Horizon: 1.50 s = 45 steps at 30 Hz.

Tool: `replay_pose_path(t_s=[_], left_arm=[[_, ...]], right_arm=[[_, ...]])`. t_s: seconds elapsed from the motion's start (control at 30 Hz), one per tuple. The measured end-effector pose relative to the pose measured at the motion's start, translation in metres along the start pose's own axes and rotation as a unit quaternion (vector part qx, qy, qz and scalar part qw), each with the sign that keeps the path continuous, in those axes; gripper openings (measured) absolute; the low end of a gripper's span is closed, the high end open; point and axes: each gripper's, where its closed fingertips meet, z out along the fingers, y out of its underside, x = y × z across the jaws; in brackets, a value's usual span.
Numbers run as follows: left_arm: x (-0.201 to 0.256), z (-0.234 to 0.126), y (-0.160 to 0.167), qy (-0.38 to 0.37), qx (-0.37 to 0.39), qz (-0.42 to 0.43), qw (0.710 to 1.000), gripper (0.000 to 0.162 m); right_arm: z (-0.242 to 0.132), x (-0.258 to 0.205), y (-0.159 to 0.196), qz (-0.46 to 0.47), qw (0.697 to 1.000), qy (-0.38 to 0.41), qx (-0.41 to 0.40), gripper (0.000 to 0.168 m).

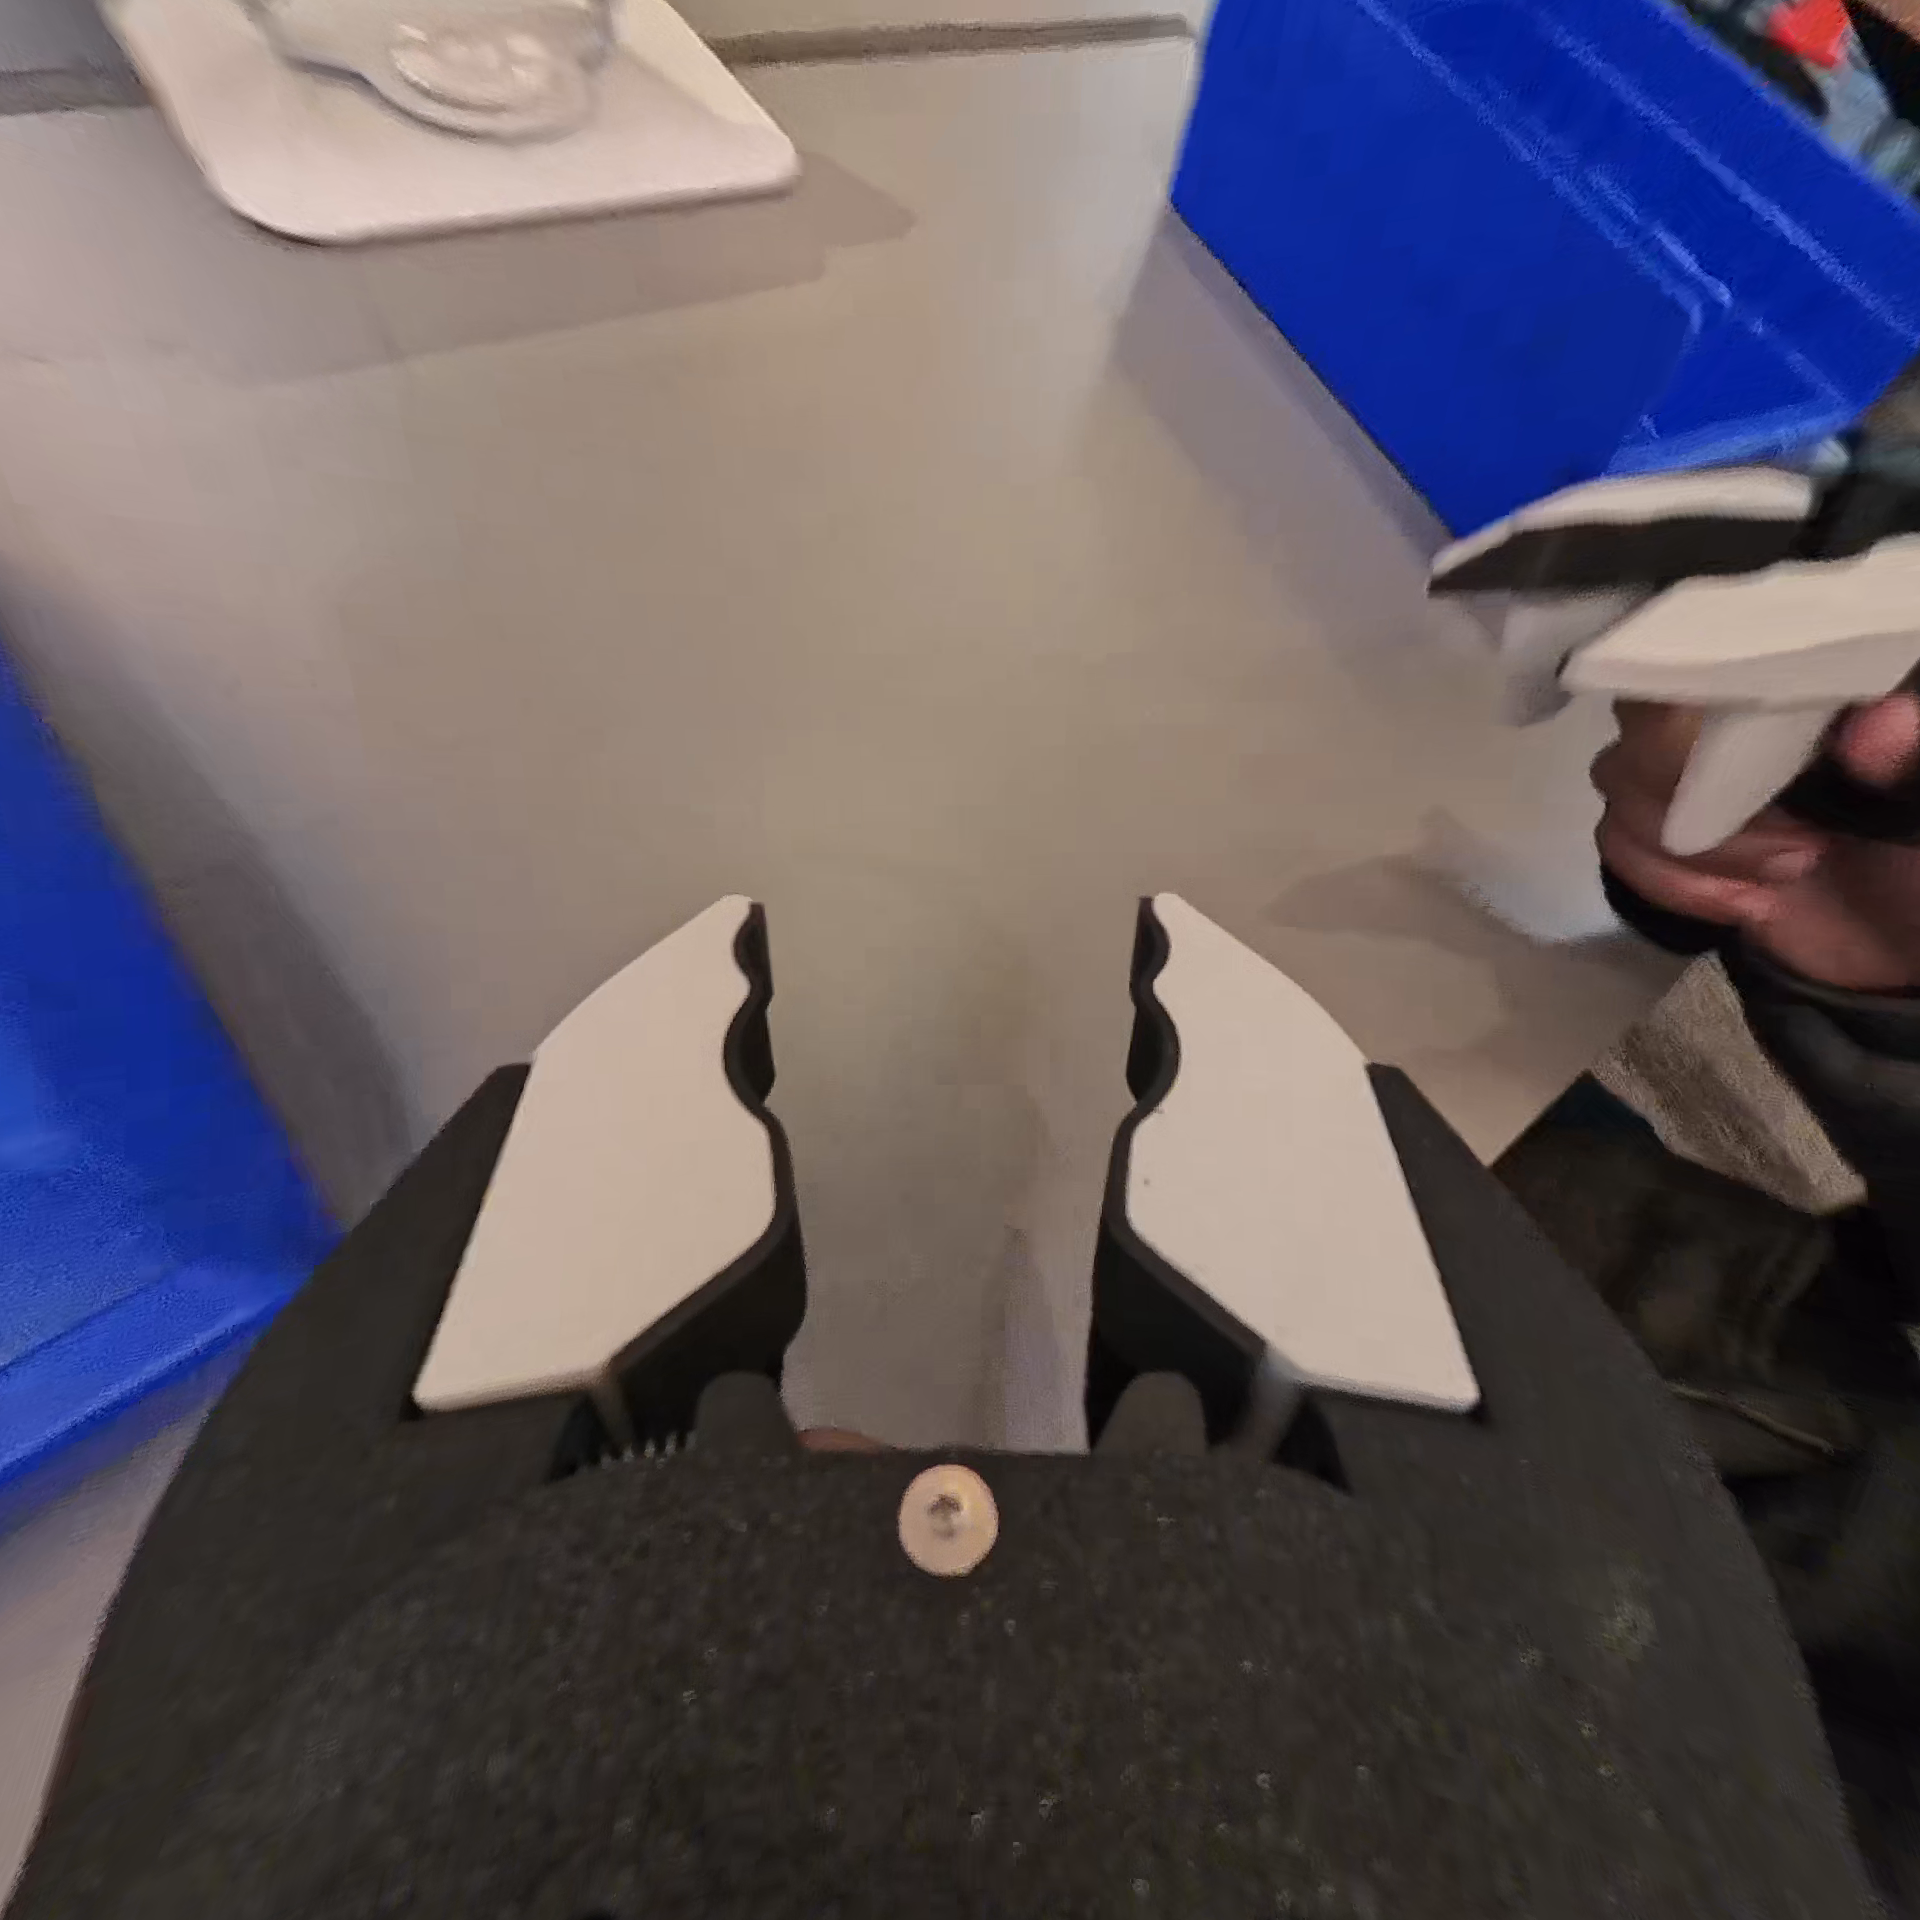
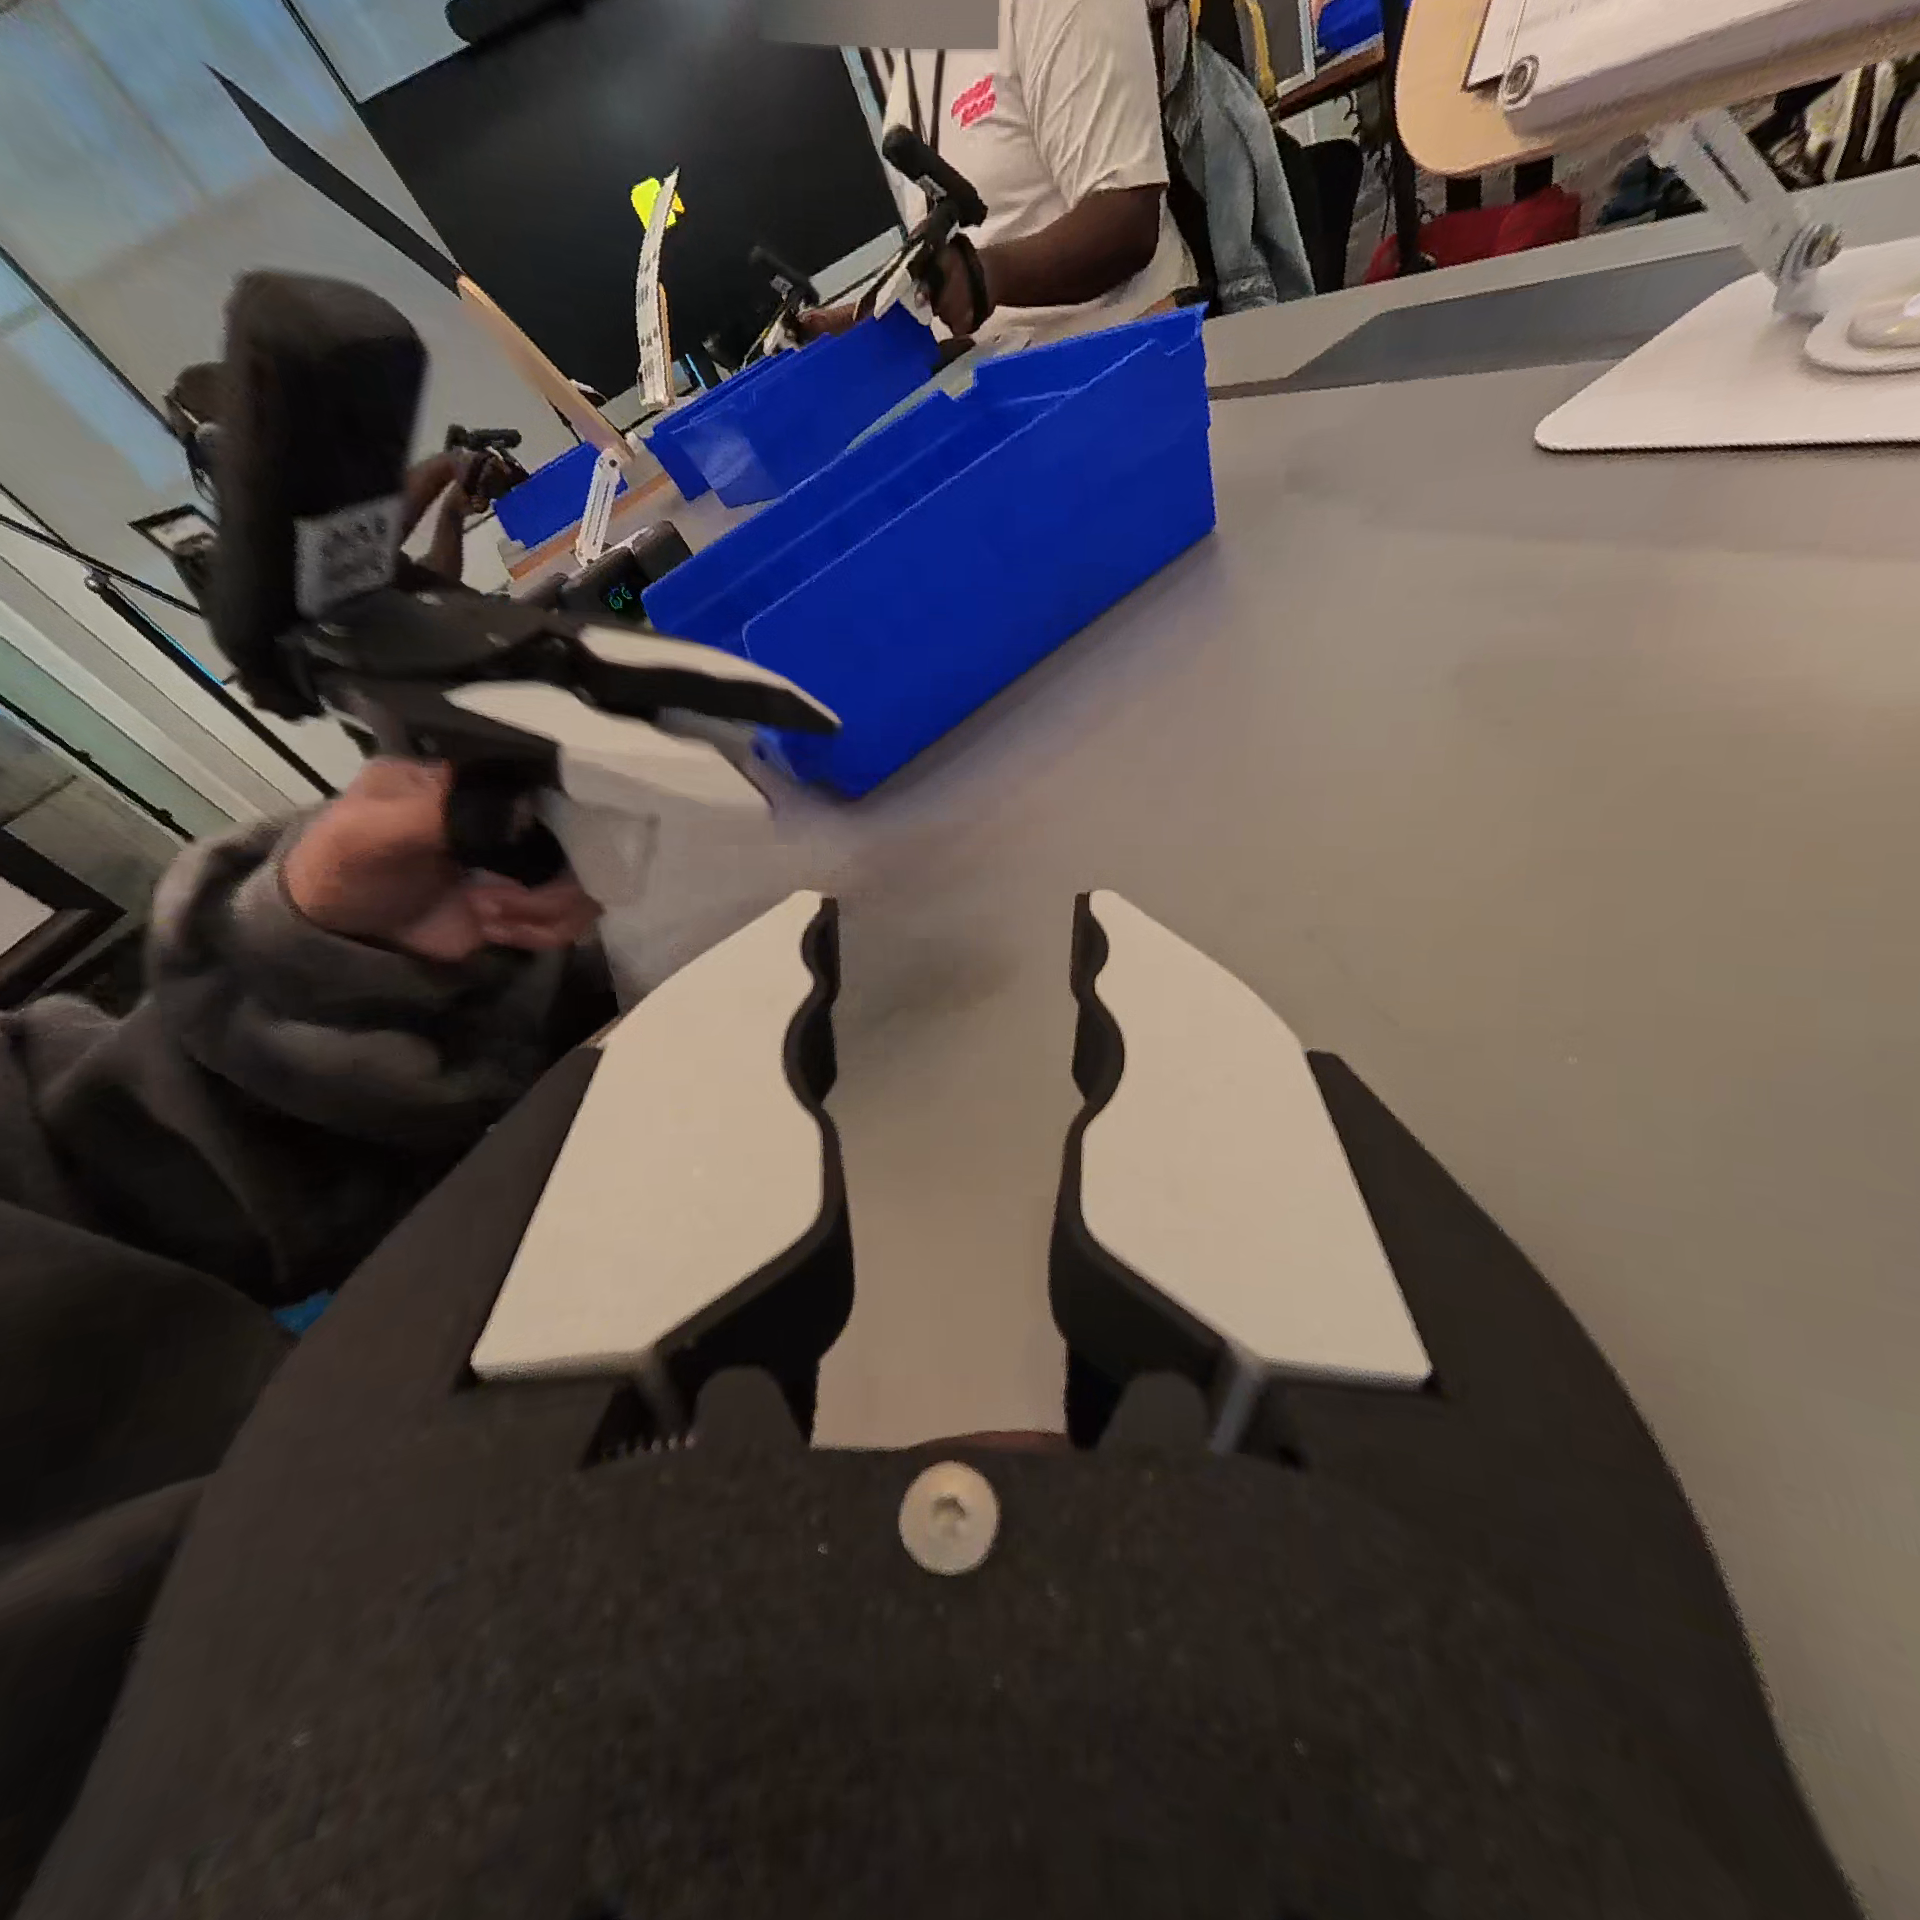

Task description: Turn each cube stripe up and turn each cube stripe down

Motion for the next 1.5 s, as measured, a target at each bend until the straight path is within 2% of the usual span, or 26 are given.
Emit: replay_pose_path(t_s=[0.1, 0.2, 0.27, 0.37, 0.5, 0.57, 0.73, 0.8, 0.9, 1.1, 1.17, 1.23, 1.27, 1.43, 1.5], left_arm=[[-0.048, -0.044, -0.032, -0.078, -0.004, -0.038, 0.996, 0.06], [-0.118, -0.061, -0.046, -0.162, -0.101, -0.065, 0.979, 0.061], [-0.166, -0.056, -0.044, -0.209, -0.169, -0.1, 0.958, 0.062], [-0.21, -0.032, -0.026, -0.226, -0.26, -0.154, 0.926, 0.062], [-0.248, -0.006, -0.007, -0.259, -0.317, -0.197, 0.891, 0.064], [-0.249, 0.007, 0.0, -0.239, -0.331, -0.221, 0.886, 0.065], [-0.238, 0.02, -0.003, -0.198, -0.331, -0.246, 0.889, 0.051], [-0.232, 0.022, 0.001, -0.187, -0.343, -0.248, 0.887, 0.054], [-0.235, 0.02, 0.001, -0.209, -0.335, -0.23, 0.89, 0.063], [-0.236, 0.013, 0.006, -0.2, -0.339, -0.225, 0.891, 0.07], [-0.244, 0.005, 0.003, -0.219, -0.331, -0.217, 0.892, 0.071], [-0.259, -0.008, 0.0, -0.261, -0.325, -0.192, 0.889, 0.063], [-0.262, -0.013, 0.003, -0.265, -0.333, -0.185, 0.886, 0.065], [-0.255, -0.011, 0.0, -0.203, -0.314, -0.184, 0.909, 0.068], [-0.249, -0.004, -0.003, -0.169, -0.328, -0.13, 0.92, 0.057]], right_arm=[[0.003, 0.0, 0.008, 0.014, 1.0, -0.003, -0.018, 0.045], [0.007, -0.002, 0.018, 0.019, 0.999, -0.01, -0.033, 0.045], [0.009, -0.003, 0.025, 0.011, 0.999, -0.009, -0.048, 0.045], [0.01, -0.012, 0.033, 0.008, 0.998, -0.021, -0.062, 0.045], [0.011, -0.023, 0.037, -0.006, 0.997, -0.03, -0.071, 0.045], [0.011, -0.024, 0.041, -0.018, 0.996, -0.025, -0.078, 0.045], [0.01, -0.024, 0.044, -0.018, 0.995, -0.025, -0.09, 0.045], [0.011, -0.023, 0.045, -0.006, 0.996, -0.029, -0.09, 0.045], [0.012, -0.024, 0.046, 0.017, 0.995, -0.04, -0.091, 0.044], [0.015, -0.024, 0.055, 0.014, 0.993, -0.035, -0.109, 0.044], [0.016, -0.025, 0.057, 0.013, 0.993, -0.035, -0.113, 0.044], [0.016, -0.025, 0.06, 0.012, 0.992, -0.035, -0.118, 0.044], [0.017, -0.025, 0.061, 0.013, 0.992, -0.035, -0.12, 0.044], [0.019, -0.026, 0.065, 0.014, 0.991, -0.036, -0.13, 0.044], [0.019, -0.026, 0.066, 0.013, 0.991, -0.035, -0.132, 0.043]])
